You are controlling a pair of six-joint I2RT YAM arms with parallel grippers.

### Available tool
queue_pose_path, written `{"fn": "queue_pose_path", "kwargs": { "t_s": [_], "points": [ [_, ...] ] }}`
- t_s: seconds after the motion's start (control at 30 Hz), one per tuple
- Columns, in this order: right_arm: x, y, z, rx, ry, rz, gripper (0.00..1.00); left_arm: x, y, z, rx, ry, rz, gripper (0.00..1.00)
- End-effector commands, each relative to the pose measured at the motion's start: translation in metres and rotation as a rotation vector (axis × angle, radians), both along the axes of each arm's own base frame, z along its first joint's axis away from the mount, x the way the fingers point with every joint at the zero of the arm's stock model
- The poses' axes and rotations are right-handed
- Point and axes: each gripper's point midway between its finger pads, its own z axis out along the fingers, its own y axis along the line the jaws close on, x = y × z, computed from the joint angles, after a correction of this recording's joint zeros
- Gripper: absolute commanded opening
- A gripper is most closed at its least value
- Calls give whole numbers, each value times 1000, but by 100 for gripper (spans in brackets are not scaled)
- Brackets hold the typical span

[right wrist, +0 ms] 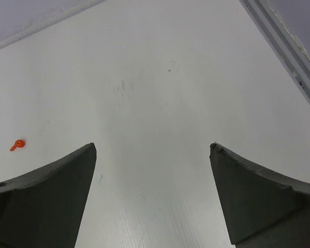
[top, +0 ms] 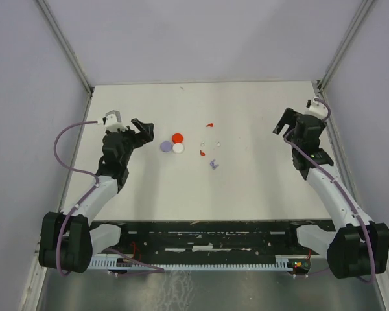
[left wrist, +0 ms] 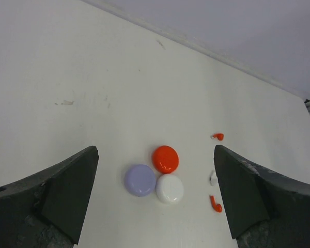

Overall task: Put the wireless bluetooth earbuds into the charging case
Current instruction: Pick up the charging case at the center of the board.

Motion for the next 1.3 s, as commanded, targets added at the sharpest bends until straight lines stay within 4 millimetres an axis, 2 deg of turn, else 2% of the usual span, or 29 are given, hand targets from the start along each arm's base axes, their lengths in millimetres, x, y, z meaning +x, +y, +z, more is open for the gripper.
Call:
{"fn": "queue_pose_path", "kwargs": {
  "t_s": [0.0,0.07,0.23,0.4,0.43,0.57,0.67,0.73,0.83,0.9,1.27],
  "points": [
    [-6,1,33,37,-137,-6,99,-6,-29,25,-156,-61,-128,99],
    [-9,6,35,62,-148,14,99,-9,-30,30,-178,-87,-133,99],
    [-12,53,41,93,-189,303,99,-15,-26,38,-169,-111,-116,99],
    [-8,61,37,143,-123,321,98,-17,-20,35,-205,-97,-72,99],
    [-8,62,31,145,-95,322,99,-16,-19,33,-206,-90,-66,99],
    [-7,75,24,150,-22,366,99,-11,-30,23,-148,-18,-135,99],
    [-8,92,19,97,20,387,99,-9,-28,10,-111,43,-104,99],
    [-8,112,15,44,62,420,99,-9,-26,7,-94,57,-73,99],
    [-8,144,11,-36,115,475,99,-6,-28,1,-59,97,-57,93],
    [-6,156,10,-55,125,486,99,-4,-32,-6,-24,135,-59,91],
    [-1,179,3,-70,138,525,99,16,-38,-64,210,334,36,91]
  ]
}}
